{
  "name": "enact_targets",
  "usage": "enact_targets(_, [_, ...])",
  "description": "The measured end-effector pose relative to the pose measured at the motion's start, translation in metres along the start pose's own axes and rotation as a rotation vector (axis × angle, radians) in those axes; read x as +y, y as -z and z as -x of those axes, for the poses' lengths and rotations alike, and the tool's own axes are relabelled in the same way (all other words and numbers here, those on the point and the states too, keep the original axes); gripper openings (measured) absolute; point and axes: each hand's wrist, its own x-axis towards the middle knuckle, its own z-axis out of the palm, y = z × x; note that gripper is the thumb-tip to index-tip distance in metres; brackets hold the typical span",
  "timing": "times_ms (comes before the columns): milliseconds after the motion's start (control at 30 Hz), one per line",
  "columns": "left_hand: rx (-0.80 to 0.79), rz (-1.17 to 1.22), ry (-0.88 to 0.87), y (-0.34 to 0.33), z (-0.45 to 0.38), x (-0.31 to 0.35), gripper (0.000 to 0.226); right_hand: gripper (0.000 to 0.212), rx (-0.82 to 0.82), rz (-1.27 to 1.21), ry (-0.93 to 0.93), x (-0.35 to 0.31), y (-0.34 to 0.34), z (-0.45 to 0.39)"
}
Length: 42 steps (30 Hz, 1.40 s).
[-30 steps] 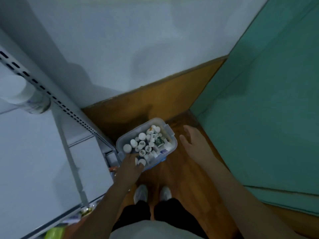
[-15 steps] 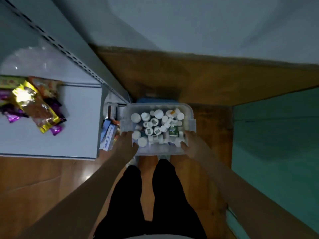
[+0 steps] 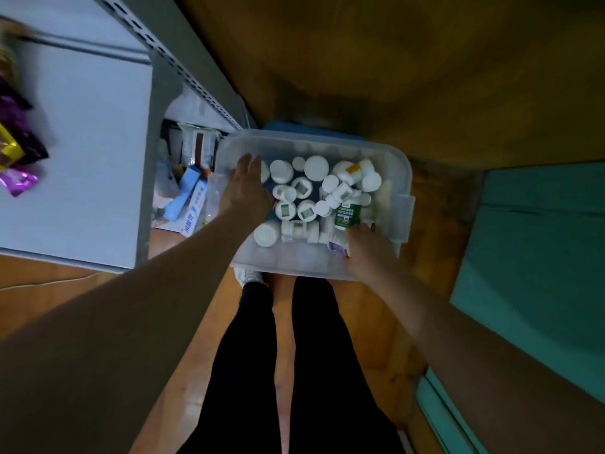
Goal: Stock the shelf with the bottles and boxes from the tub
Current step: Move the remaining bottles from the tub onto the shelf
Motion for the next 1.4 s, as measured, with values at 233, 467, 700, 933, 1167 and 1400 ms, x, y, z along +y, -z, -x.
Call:
enact_targets(233, [-0.051,-0.176,0.011,-0.012,-0.013,-0.001,0.056,0.058,0.032,0.067,-0.046,0.003,-0.012,-0.015])
enact_targets(467, [-0.032,-0.073,-0.035,0.011,0.018,-0.002,0.056,0.055,0.106,-0.209,-0.033,0.003,0.008,0.012])
enact_targets(700, [0.063,0.171,-0.004,0.068,0.089,0.003,0.048,0.045,0.154,-0.633,-0.035,-0.008,0.061,0.065])
enact_targets(933, [0.186,0.546,0.017,0.134,0.195,0.012,0.053,0.032,0.249,-0.851,0.147,-0.053,0.135,0.131])
enact_targets(1167, [0.398,0.798,-0.072,0.176,0.312,-0.005,0.034,0.023,0.280,-0.930,0.293,-0.108,0.176,0.219])
enact_targets(1400, [0.448,1.231,-0.067,0.201,0.426,-0.049,0.018,0.013,0.202,-1.406,0.355,-0.202,0.162,0.318])
